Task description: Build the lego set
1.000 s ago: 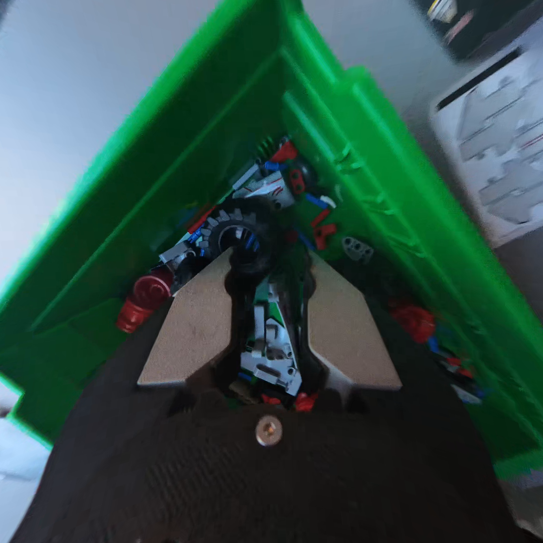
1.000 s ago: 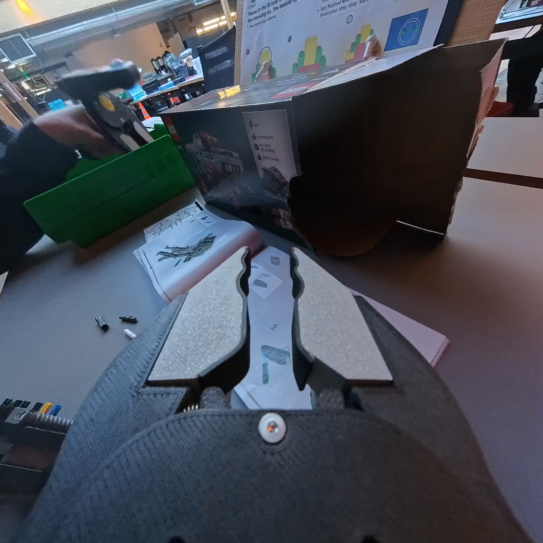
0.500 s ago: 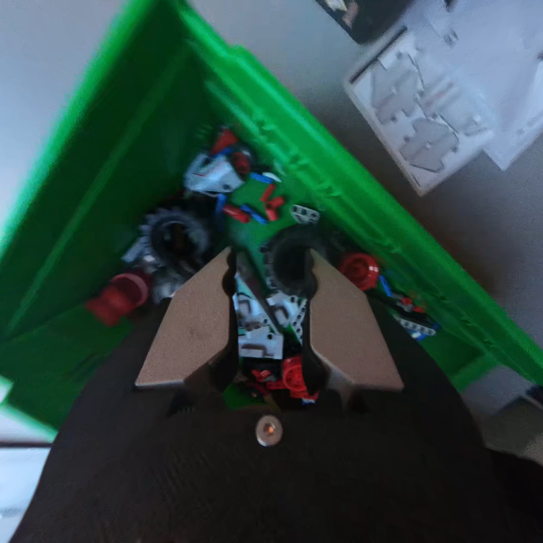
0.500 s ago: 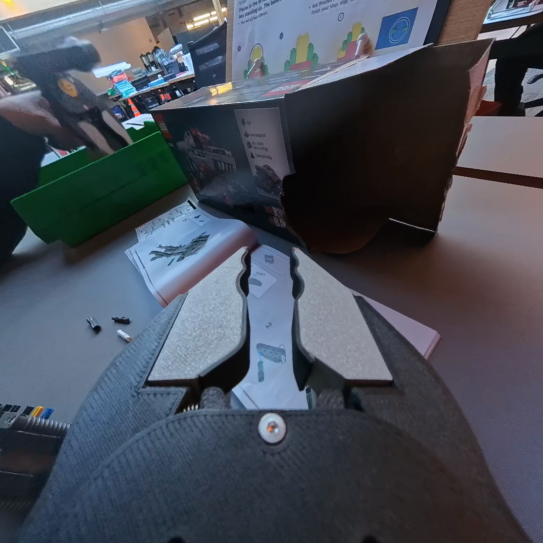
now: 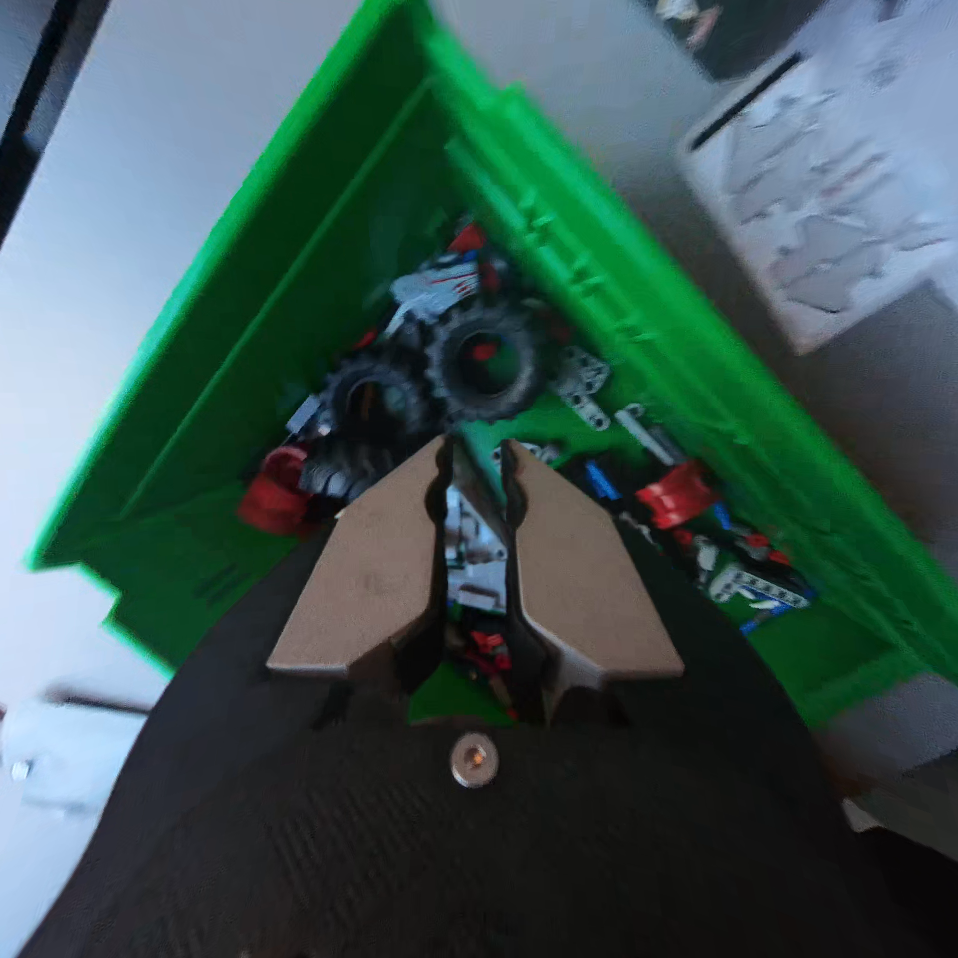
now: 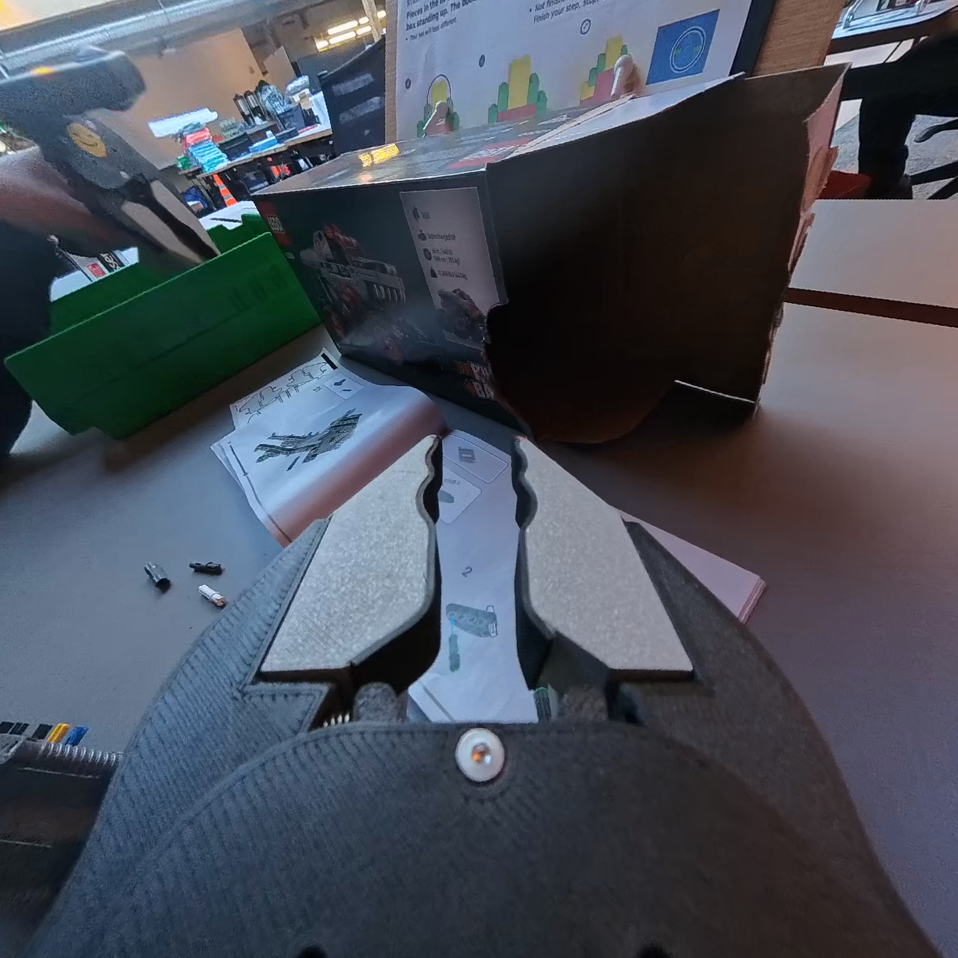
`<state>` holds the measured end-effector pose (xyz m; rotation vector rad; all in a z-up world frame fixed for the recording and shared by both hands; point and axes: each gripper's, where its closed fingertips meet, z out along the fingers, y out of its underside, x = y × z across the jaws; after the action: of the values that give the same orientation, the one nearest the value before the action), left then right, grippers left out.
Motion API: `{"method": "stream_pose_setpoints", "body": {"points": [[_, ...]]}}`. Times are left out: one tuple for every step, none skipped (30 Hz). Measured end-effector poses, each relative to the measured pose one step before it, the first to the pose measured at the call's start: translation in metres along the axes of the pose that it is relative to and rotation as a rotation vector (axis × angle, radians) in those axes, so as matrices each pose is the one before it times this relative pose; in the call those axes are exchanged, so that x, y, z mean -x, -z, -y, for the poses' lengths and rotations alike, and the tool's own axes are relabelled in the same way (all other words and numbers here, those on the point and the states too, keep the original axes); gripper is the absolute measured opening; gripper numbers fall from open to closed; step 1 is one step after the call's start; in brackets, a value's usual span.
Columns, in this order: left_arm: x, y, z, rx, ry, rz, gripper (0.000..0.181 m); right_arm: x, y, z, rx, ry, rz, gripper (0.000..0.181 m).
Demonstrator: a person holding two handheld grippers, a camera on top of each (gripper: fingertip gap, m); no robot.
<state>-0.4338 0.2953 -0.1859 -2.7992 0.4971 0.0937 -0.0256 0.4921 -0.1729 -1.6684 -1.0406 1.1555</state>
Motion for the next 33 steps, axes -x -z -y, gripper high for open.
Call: {"method": "stream_pose_setpoints", "body": {"points": [[-0.0103, -0.00152, 0.00393, -0.0112, -0.0293, -0.0379, 0.022, -0.00039, 0.00011, 0.00012, -0.0006, -0.0013, -0.0018, 0.024], [-0.00922, -0.00413, 0.00216, 0.0066, -0.024, -0.0325, 0.027, -0.00042, 0.0001, -0.00001, -0.0002, -0.0011, -0.001, 0.024], [-0.00694, -0.00612, 0.00002, 0.0256, -0.0195, -0.0205, 0.032, -0.00037, 0.00016, 0.00002, 0.0003, -0.0013, -0.001, 0.024], [-0.00447, -0.00749, -0.00144, 0.0359, -0.0184, -0.0077, 0.036, -0.00032, 0.00021, 0.00009, -0.0006, -0.0011, -0.001, 0.024], [-0.00344, -0.00845, -0.00186, 0.0377, -0.0221, -0.0032, 0.04, -0.00048, 0.00024, 0.00007, -0.0012, -0.001, -0.0017, 0.024], [-0.00048, -0.00839, -0.00121, 0.0345, -0.0255, 0.0136, 0.037, -0.00017, 0.00022, 0.00022, -0.0013, 0.0, -0.0009, 0.024], [0.00376, -0.00771, 0.00009, 0.0235, -0.0261, 0.0334, 0.035, -0.00028, 0.00021, -0.00006, 0.0, 0.0013, -0.0016, 0.024], [0.00428, -0.00657, -0.00124, 0.0312, -0.0004, 0.0231, 0.032, -0.00025, 0.0001, -0.00005, 0.0006, 0.0014, -0.0026, 0.024], [0.00817, 0.00051, 0.01034, -0.0469, 0.0529, 0.0264, 0.03, -0.00001, 0.00005, 0.00004, 0.0001, 0.001, -0.0004, 0.024], [0.01306, -0.00108, -0.00036, 0.0131, 0.0489, 0.0509, 0.027, -0.00008, 0.00006, -0.00011, 0.0006, 0.001, -0.0007, 0.024], [0.00425, -0.00165, -0.00284, 0.0219, 0.0306, 0.0034, 0.025, -0.00014, -0.00014, -0.00022, 0.0014, 0.0, -0.0005, 0.024], [0.00191, -0.00087, -0.00344, 0.0118, 0.0051, 0.0015, 0.025, 0.00008, -0.00014, -0.00022, 0.0016, -0.0008, 0.0013, 0.024], [0.0004, 0.00054, -0.00311, 0.0037, -0.0174, 0.0014, 0.025, 0.00003, -0.0001, -0.00015, 0.0015, -0.0007, 0.0002, 0.024], [0.00143, 0.00231, -0.00109, -0.0075, -0.0106, 0.0101, 0.026, -0.00011, -0.00008, -0.00015, 0.0008, -0.0001, -0.0002, 0.024], [0.00204, 0.00366, 0.00007, -0.0096, 0.0045, 0.0088, 0.027, -0.00014, -0.00007, -0.00005, 0.0007, -0.0003, -0.0007, 0.024], [0.00191, 0.00477, 0.00058, -0.0108, 0.0141, 0.0054, 0.027, -0.00007, -0.00006, -0.00006, 0.0008, -0.0006, -0.0003, 0.024], [0.00155, 0.00507, -0.00011, -0.0104, 0.0079, 0.0052, 0.028, -0.0002, -0.0001, -0.00013, 0.0009, -0.0007, -0.0005, 0.024], [0.00234, 0.00518, -0.00197, -0.0073, -0.0008, 0.0116, 0.029, -0.00008, 0.00002, -0.00004, 0.0003, 0.0, -0.0005, 0.024], [0.00584, 0.00457, -0.00589, 0.011, 0.0048, 0.03, 0.029, -0.00003, 0.00011, 0.0001, -0.0006, 0.0012, -0.0009, 0.024], [0.00856, 0.00383, -0.00977, 0.0319, 0.0149, 0.0419, 0.03, 0.00004, 0.00005, 0.00006, -0.0004, 0.0017, -0.001, 0.024], [0.00899, 0.00273, -0.01069, 0.0338, 0.0113, 0.0412, 0.03, 0.00012, -0.00009, -0.00015, 0.0009, 0.0014, -0.0001, 0.024], [0.00394, 0.00166, -0.00816, 0.0168, 0.006, 0.0084, 0.031, 0.00024, -0.00013, -0.00025, 0.0017, 0.0015, 0.0006, 0.024], [-0.00381, 0.00136, -0.00489, 0.0013, 0.0007, -0.0381, 0.032, 0.00035, -0.00026, -0.00019, 0.0022, 0.0021, 0.0012, 0.024], [-0.00976, 0.0018, -0.00087, -0.0162, -0.012, -0.069, 0.034, 0.00051, -0.00023, -0.00039, 0.0028, 0.003, 0.0022, 0.024], [-0.01378, 0.00223, 0.0027, -0.0332, -0.0313, -0.0826, 0.036, 0.0007, -0.00035, -0.00034, 0.0032, 0.0037, 0.0028, 0.024], [-0.01562, 0.00116, 0.00351, -0.0297, -0.0522, -0.0786, 0.036, 0.00054, -0.0002, -0.00029, 0.0023, 0.0039, 0.0014, 0.023], [-0.01561, -0.00204, 0.00136, -0.0083, -0.0611, -0.0653, 0.037, 0.00054, -0.00023, -0.00023, 0.0017, 0.0041, 0.0009, 0.023], [-0.01256, -0.00549, -0.00259, 0.0254, -0.0611, -0.042, 0.041, 0.00047, -0.00013, -0.00025, 0.0019, 0.0035, 0.0009, 0.023], [-0.00755, -0.0082, -0.00535, 0.0547, -0.0541, -0.0122, 0.045, 0.00034, -0.00019, -0.00015, 0.0017, 0.0028, 0.001, 0.023], [-0.00505, -0.01014, -0.00597, 0.069, -0.055, 0.0024, 0.05, 0.00033, -0.00005, -0.00022, 0.0012, 0.0021, 0.0011, 0.023], [-0.00351, -0.01067, -0.00509, 0.0743, -0.0601, 0.0113, 0.054, 0.00028, -0.00011, -0.00011, 0.0007, 0.0013, 0.001, 0.023], [-0.00015, -0.00607, -0.00374, 0.0691, -0.0594, 0.0265, 0.059, 0.00024, 0.00004, 0.00006, 0.0, 0.0007, 0.0012, 0.023], [-0.00093, 0.00136, 0.00418, 0.0, -0.0295, 0.0074, 0.059, 0.00017, 0.00008, 0.00002, -0.0003, 0.0005, 0.0016, 0.023]]}}
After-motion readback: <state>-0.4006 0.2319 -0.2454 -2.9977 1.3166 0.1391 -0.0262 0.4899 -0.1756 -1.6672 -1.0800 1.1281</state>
